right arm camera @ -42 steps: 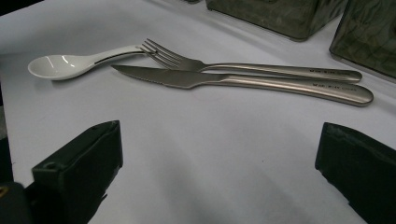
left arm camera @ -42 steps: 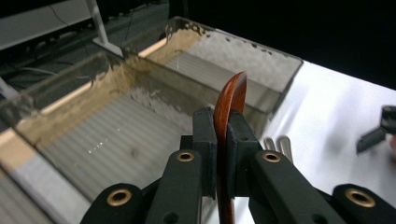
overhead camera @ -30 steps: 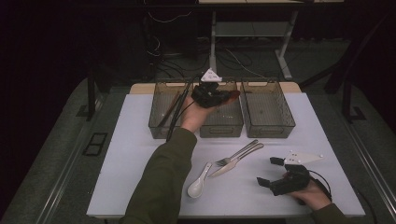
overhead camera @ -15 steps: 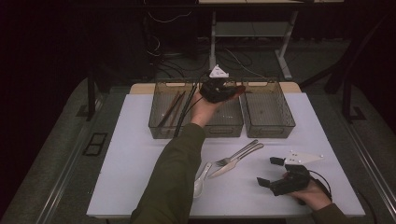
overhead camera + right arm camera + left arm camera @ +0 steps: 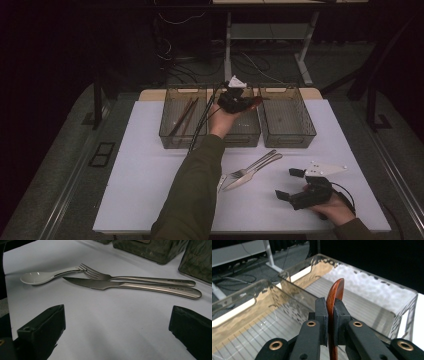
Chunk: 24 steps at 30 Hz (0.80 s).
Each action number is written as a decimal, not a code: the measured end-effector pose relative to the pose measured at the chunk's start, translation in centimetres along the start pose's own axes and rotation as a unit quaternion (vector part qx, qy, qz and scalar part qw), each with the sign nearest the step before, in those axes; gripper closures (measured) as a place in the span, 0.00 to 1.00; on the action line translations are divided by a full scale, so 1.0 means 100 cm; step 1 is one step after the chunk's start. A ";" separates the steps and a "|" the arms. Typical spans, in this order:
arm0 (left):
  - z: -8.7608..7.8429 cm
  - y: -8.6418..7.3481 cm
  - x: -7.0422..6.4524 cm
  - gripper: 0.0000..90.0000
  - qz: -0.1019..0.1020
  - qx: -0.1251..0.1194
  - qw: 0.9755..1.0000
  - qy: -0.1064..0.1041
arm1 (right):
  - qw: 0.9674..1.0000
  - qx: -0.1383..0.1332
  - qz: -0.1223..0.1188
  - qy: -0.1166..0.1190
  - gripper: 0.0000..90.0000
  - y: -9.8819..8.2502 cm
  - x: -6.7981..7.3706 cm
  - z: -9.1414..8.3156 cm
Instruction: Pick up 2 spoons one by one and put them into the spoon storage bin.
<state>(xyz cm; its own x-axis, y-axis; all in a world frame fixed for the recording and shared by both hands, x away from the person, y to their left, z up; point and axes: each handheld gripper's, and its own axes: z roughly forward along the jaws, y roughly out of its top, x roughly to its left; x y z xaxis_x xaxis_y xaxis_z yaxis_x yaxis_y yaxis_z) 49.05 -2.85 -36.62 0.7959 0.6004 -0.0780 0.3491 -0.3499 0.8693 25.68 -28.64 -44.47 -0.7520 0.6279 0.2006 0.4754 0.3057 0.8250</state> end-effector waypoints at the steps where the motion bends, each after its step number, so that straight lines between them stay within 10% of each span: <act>1: 0.001 -0.001 0.001 0.93 -0.001 0.008 1.000 0.001 | 1.000 0.000 0.000 0.000 0.01 0.000 0.000 0.000; 12: 0.012 -0.011 0.007 0.83 -0.034 0.051 0.998 0.025 | 1.000 0.000 -0.001 0.001 0.01 0.000 0.001 0.000; 24: 0.003 -0.008 -0.001 0.58 -0.014 0.057 0.998 0.015 | 1.000 0.002 -0.001 0.001 0.01 0.000 0.001 0.000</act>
<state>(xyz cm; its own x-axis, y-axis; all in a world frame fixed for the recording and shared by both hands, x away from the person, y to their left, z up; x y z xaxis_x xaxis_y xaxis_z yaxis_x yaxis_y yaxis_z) 48.80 -2.83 -37.44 0.7708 0.6315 -0.0845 0.4253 -0.4112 0.8063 25.61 -28.54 -44.49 -0.7538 0.6261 0.1996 0.4755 0.3101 0.8233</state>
